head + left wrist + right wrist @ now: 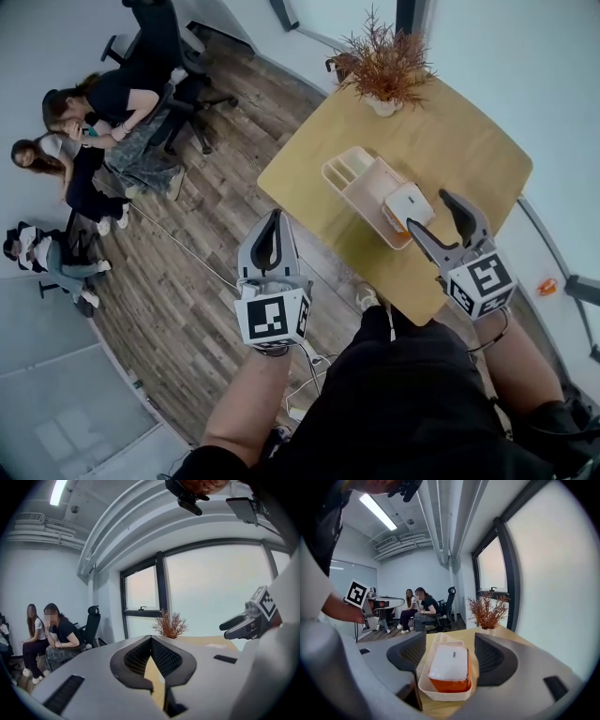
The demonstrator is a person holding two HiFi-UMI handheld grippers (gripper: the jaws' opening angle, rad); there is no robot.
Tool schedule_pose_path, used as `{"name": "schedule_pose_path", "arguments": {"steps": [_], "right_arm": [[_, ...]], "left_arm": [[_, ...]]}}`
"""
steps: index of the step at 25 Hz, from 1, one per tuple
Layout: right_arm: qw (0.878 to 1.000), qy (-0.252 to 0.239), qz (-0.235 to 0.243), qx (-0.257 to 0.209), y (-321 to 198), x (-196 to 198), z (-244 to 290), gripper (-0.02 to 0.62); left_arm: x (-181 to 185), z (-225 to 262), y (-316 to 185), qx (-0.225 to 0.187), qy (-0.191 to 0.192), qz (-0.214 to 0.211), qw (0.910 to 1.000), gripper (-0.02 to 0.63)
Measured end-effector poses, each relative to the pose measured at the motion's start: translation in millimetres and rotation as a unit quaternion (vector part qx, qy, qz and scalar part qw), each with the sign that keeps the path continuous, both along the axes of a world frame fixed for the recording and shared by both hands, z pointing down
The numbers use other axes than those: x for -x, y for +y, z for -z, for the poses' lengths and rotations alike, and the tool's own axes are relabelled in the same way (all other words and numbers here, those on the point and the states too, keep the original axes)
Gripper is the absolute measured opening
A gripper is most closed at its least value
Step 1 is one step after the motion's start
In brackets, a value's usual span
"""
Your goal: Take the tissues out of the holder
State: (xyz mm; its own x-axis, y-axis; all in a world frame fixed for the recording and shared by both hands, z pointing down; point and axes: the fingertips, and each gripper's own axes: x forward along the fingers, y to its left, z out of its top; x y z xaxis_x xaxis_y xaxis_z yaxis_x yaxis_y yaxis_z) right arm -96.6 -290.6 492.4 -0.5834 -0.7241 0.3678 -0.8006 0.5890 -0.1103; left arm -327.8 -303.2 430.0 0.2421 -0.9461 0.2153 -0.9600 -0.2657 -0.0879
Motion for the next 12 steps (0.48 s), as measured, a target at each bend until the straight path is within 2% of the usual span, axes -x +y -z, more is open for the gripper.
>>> {"name": "schedule_pose_path", "arguments": {"steps": [5,9,12], "right_arm": [[1.000,0.004,-0.001,0.014,-3.1,5.6,-26.0,0.353],[1.000,0.001,-0.009,0.025,-1.9,8.8,-46.0,0.433],[0.999,-0.004,-0.006,0.037,-1.1,12.1,-60.4,0.445]], "left_arm": [[-4.0,-15.4,-3.6,0.013,-0.009,-0.004,0.9999,0.005],[-0.2,-27.7,-2.9,0.026,-0.009,0.003,0.9996,0.005],[0.2,-37.8,-0.8,0.036,-0.012,0.005,0.9993,0.005]]}}
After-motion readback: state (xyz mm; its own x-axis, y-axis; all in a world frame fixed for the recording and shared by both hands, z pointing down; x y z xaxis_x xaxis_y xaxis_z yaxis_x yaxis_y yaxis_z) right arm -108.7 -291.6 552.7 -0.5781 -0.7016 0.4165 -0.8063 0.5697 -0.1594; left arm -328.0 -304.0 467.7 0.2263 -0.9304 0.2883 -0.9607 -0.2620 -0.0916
